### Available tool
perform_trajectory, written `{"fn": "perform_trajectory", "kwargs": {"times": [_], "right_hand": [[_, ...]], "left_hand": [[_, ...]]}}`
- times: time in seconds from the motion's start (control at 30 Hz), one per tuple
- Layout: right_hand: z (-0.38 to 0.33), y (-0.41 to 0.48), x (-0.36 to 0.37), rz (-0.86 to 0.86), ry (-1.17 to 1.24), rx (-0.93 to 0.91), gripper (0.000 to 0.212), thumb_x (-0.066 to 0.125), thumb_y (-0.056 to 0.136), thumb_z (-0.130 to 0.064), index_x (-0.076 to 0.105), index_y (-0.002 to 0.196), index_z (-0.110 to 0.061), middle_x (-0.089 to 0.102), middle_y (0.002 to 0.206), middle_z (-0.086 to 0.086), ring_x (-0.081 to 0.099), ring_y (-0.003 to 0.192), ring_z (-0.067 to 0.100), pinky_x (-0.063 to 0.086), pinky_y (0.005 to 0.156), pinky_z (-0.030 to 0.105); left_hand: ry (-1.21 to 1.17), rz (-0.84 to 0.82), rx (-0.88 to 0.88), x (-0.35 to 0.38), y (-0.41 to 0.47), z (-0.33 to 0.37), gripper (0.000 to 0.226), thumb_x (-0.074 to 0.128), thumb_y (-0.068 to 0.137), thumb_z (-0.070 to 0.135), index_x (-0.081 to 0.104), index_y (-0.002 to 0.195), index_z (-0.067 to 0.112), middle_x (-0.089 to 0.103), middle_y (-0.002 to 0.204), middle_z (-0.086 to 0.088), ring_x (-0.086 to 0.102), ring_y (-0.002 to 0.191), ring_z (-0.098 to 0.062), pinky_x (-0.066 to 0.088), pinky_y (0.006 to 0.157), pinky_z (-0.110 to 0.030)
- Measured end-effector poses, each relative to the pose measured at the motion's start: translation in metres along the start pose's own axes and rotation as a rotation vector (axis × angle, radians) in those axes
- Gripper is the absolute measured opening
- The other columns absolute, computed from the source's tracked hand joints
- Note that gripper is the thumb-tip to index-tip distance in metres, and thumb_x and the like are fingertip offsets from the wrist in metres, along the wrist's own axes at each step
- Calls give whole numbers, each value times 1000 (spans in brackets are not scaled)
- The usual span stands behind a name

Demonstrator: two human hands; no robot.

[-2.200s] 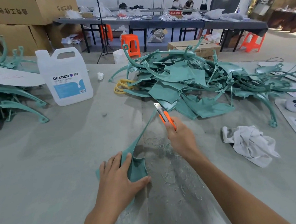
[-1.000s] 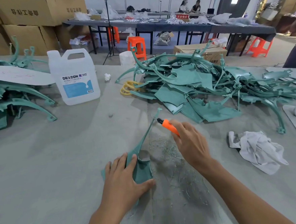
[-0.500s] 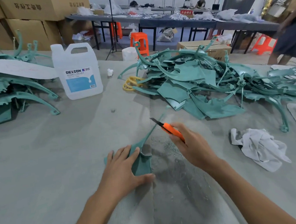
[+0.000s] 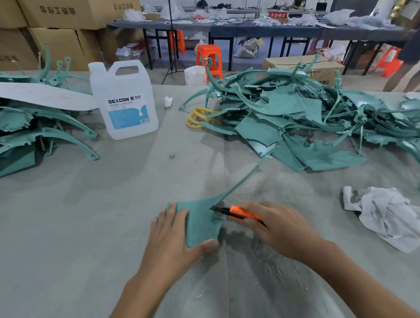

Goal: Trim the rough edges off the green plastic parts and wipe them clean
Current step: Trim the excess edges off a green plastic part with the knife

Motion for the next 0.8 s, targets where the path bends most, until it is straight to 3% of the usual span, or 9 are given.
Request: {"fn": "perform_trajectory", "kwargs": {"times": [0.13, 0.33, 0.6, 0.7, 0.8], "right_hand": [[8, 3, -3, 0, -39, 61, 37, 41, 105, -46, 42, 143, -47, 64, 113, -7, 64, 99, 23, 50, 79, 37], [18, 9, -8, 16, -79, 122, 37, 42, 105, -43, 45, 141, -45, 63, 104, -2, 64, 96, 28, 52, 79, 41], [33, 22, -13, 40, -46, 140, 36, 46, 104, -40, 52, 140, -41, 64, 98, 0, 64, 89, 27, 50, 74, 39], [37, 23, -12, 47, -77, 144, 38, 44, 104, -41, 49, 142, -43, 65, 98, -1, 64, 87, 27, 49, 71, 38], [38, 24, -11, 76, -105, 167, 39, 41, 106, -43, 45, 144, -43, 63, 97, -2, 64, 84, 28, 52, 73, 41]], "left_hand": [[10, 18, 38, 5, 25, 13, 105, 47, 68, 91, 33, 150, 27, 9, 167, -4, 8, 152, -18, 5, 121, -33], [-6, -26, 31, 14, 59, 27, 117, 40, 51, 103, 38, 139, 28, 3, 169, -2, 1, 155, -20, 7, 125, -39], [-34, 32, 78, 17, 89, 33, 118, 42, 48, 106, 40, 137, 29, 9, 168, -1, 5, 155, -17, 9, 125, -37], [-27, 46, 73, 23, 91, 31, 129, 36, 46, 109, 33, 146, 27, 6, 169, 2, 2, 155, -15, 5, 125, -35], [2, 23, 65, 27, 94, 30, 143, 28, 46, 110, 14, 159, 24, 0, 169, 3, -4, 155, -14, 1, 125, -36]]}}
Point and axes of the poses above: each hand's wrist, its own y-axis towards the middle knuckle, its own x-axis out of the palm, z = x × y, the point moved 5 cm from there along y, towards the middle knuckle
